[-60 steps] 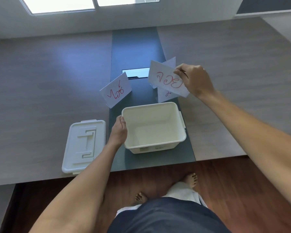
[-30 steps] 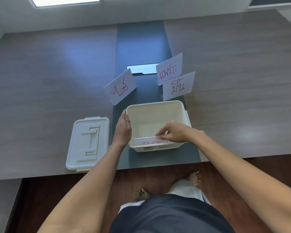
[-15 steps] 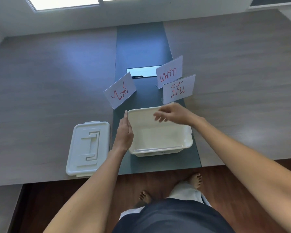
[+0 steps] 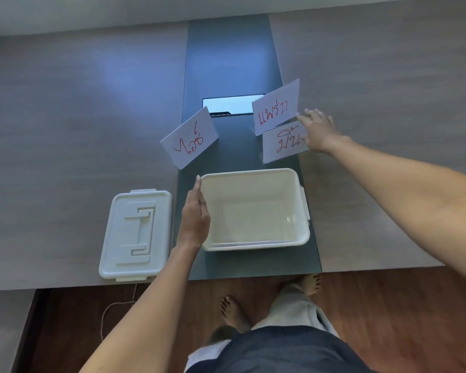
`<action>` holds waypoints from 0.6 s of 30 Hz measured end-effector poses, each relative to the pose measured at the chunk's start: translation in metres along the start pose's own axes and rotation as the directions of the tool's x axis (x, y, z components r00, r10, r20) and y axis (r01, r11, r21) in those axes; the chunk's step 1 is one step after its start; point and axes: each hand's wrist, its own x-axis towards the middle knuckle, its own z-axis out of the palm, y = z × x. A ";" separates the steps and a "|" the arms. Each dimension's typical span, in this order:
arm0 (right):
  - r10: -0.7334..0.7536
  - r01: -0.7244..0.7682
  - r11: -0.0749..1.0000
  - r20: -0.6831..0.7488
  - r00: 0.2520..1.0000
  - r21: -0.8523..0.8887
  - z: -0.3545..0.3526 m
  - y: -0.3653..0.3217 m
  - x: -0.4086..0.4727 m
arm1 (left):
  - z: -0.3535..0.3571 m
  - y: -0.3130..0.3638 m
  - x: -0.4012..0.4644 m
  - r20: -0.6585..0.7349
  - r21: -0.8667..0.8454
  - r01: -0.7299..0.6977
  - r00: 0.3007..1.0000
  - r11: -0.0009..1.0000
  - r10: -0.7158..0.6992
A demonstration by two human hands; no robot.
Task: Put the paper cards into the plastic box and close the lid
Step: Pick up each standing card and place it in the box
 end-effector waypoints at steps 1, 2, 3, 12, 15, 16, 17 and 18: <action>0.013 -0.012 1.000 0.024 1.000 -0.025 0.004 0.007 0.002 | 0.000 0.000 0.000 -0.005 -0.006 -0.005 1.000 1.000 0.005; 0.021 -0.020 0.999 0.016 1.000 -0.032 0.008 0.010 0.002 | 0.000 0.000 0.000 -0.008 -0.009 -0.005 1.000 1.000 0.005; 0.022 -0.023 0.999 -0.020 1.000 -0.028 0.011 0.013 0.003 | 0.000 0.000 -0.001 -0.008 -0.012 0.000 1.000 1.000 0.000; -0.028 0.036 0.999 -0.191 0.981 0.040 0.011 0.009 -0.011 | 0.001 0.003 0.000 0.005 -0.012 0.024 1.000 1.000 -0.024; 0.042 -0.015 0.989 -0.188 0.981 0.144 0.009 0.003 -0.020 | 0.000 0.005 -0.001 0.010 -0.015 0.021 1.000 1.000 -0.020; 0.044 -0.011 0.987 -0.198 0.979 0.161 0.008 0.000 -0.023 | -0.001 0.007 -0.001 0.010 -0.022 0.012 1.000 1.000 -0.012; 0.039 -0.001 0.984 -0.213 0.976 0.177 0.007 -0.003 -0.026 | -0.001 0.008 -0.002 0.010 -0.025 0.009 1.000 1.000 -0.008; 0.033 0.015 0.981 -0.241 0.970 0.193 0.004 -0.007 -0.030 | -0.001 0.008 -0.002 0.011 -0.026 0.010 1.000 1.000 -0.009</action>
